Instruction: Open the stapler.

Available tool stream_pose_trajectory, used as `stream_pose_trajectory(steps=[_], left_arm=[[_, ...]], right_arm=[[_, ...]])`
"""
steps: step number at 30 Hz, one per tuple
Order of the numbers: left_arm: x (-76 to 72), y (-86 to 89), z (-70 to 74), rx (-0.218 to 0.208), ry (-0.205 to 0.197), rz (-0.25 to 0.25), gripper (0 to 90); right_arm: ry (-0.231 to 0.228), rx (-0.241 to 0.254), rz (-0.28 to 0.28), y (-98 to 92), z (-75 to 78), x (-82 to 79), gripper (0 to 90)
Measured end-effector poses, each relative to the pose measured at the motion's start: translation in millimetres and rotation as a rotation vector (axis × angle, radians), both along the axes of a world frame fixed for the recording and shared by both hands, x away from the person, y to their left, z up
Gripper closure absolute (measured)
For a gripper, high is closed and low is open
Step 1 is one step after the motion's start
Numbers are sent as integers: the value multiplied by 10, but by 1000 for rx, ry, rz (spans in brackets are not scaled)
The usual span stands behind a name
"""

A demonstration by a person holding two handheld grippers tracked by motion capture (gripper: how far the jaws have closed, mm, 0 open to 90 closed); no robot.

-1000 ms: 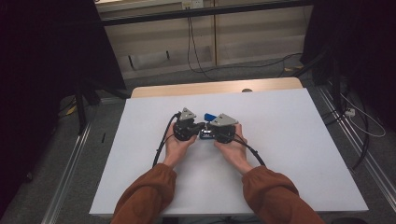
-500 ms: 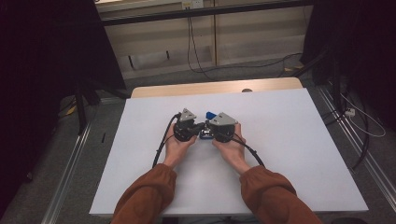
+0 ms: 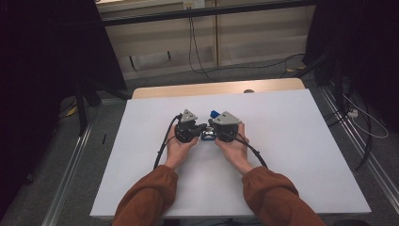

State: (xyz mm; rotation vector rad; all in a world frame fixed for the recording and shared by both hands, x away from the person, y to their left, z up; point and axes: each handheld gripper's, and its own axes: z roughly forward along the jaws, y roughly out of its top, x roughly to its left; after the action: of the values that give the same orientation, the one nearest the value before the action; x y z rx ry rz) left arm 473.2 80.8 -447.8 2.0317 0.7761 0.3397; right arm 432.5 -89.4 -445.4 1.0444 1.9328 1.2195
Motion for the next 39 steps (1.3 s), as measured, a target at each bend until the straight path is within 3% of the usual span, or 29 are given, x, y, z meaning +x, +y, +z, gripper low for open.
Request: stream_pose_trajectory(steps=[33,39], left_arm=[[2,7,-10,-1,-11,-13,900],[1,5,-11,-1,-13,-12,900]], right_arm=[[-23,-18,-34,-65,55,-30,900],[-29,-3,-47,-110,72,-34,900]])
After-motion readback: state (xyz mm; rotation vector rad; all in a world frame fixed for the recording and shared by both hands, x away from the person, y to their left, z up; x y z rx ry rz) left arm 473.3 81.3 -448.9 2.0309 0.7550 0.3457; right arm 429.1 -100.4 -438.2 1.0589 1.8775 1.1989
